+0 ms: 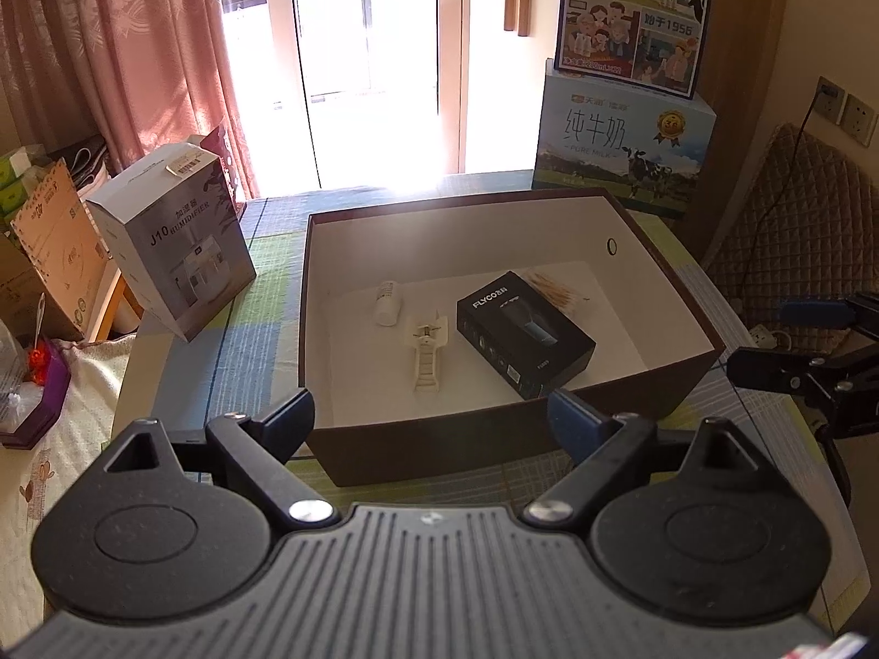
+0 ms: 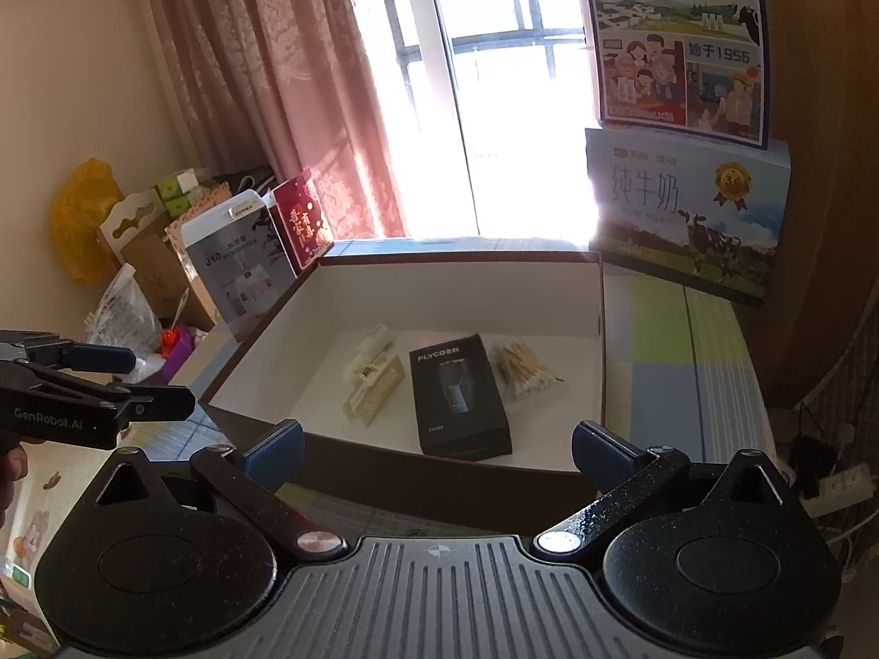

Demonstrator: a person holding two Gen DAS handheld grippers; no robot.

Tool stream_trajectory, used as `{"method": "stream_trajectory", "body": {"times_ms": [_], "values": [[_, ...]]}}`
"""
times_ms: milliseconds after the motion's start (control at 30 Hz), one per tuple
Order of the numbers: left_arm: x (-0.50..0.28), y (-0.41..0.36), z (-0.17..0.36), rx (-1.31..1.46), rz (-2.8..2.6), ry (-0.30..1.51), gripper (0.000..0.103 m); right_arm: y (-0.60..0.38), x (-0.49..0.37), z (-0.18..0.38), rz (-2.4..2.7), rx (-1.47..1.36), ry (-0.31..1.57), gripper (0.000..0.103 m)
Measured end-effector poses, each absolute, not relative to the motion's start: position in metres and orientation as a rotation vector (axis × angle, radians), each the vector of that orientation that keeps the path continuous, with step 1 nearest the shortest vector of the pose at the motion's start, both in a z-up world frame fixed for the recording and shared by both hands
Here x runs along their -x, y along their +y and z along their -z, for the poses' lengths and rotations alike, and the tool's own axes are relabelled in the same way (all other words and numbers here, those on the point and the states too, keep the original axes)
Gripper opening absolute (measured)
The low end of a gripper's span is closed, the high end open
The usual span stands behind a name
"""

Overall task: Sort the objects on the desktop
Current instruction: 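Withdraw both tools from the brown box, then move both tools toward the clear cup and blue toothpick box on the table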

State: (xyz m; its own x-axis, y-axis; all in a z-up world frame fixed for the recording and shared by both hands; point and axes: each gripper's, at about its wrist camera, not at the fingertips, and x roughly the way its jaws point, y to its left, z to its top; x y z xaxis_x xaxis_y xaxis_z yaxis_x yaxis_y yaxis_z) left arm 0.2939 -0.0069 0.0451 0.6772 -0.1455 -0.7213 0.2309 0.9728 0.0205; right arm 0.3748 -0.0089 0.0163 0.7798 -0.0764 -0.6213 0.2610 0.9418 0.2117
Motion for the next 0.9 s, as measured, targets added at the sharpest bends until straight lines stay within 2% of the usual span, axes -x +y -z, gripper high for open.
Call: {"method": "stream_trajectory", "body": {"times_ms": [267, 900], "values": [[-0.265, 0.007, -0.039, -0.083, 0.201, 0.810, 0.090, 0.012, -0.353, -0.008, 0.174, -0.269, 0.678, 0.101], [-0.203, 0.037, 0.018, -0.055, 0.163, 0.949, 0.090, 0.035, -0.316, 0.045, 0.152, -0.320, 0.810, 0.101]]}}
